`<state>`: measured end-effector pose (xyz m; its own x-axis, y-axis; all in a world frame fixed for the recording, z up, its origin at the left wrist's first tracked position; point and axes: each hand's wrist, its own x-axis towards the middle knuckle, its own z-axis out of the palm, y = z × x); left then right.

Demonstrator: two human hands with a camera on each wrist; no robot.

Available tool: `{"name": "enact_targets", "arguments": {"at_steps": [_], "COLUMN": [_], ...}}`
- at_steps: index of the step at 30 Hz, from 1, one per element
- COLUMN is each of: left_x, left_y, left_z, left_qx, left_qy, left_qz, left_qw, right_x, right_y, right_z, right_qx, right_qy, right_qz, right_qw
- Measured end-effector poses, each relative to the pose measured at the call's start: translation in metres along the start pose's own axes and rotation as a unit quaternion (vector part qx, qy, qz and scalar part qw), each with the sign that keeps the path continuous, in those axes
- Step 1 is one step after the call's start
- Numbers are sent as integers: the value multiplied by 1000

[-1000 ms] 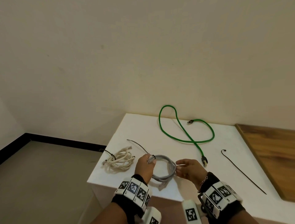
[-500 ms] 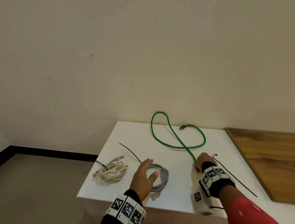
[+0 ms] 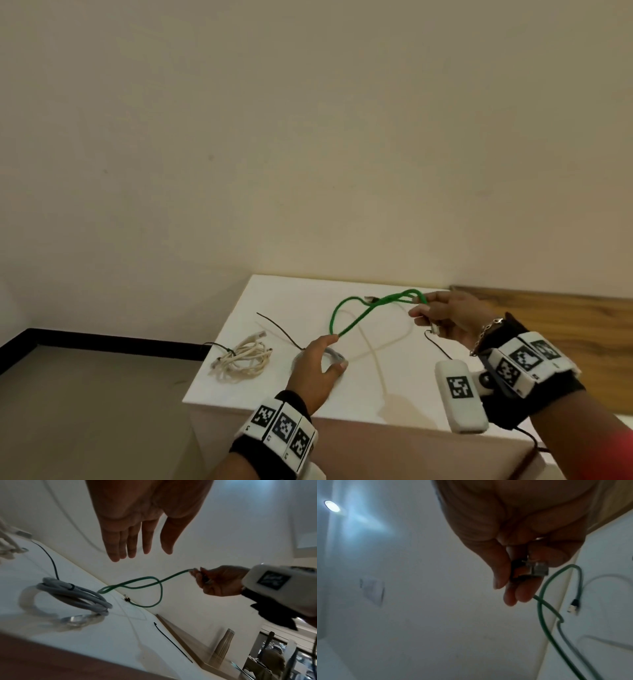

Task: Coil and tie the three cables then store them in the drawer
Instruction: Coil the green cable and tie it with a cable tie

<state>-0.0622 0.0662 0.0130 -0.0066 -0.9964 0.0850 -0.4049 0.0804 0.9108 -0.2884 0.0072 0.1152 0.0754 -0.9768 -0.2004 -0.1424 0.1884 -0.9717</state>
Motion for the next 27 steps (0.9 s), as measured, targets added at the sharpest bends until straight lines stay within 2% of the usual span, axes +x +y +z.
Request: {"name": "enact_targets", "arguments": {"at_steps": [5, 8, 11, 14, 17, 22, 25, 27], "left_x": [-12, -22, -32, -40, -47, -49, -52, -56], "left_y": [20, 30, 43, 58, 68, 77, 81, 82], "left_z": [13, 30, 47, 57, 60, 58, 59, 61], "left_qx": [25, 25, -22, -75, -127, -182, -185, -123], "left_qy": [-49, -96, -125, -149, -124, -21, -20, -26], "left_qz": [19, 7, 0, 22, 31, 30, 25, 51], "left_qw": [998, 995, 992, 986, 984, 983, 982, 991], "right_x": [-47, -72, -91, -106, -127, -165, -179, -181], "right_y": [-34, -46, -52, -54, -54, -52, -51, -48], "right_z": [-22, -31, -37, -40, -43, -44, -43, -43], "right_qx": [8, 12, -2, -26, -53, -101, -81, -45], "right_qy": [-9, -21, -20, -12, -19, -65, -80, -82], "right_qz": [-69, -99, -123, -129, -128, -153, -160, -159], "right_qw": [998, 995, 992, 991, 990, 981, 981, 983]}}
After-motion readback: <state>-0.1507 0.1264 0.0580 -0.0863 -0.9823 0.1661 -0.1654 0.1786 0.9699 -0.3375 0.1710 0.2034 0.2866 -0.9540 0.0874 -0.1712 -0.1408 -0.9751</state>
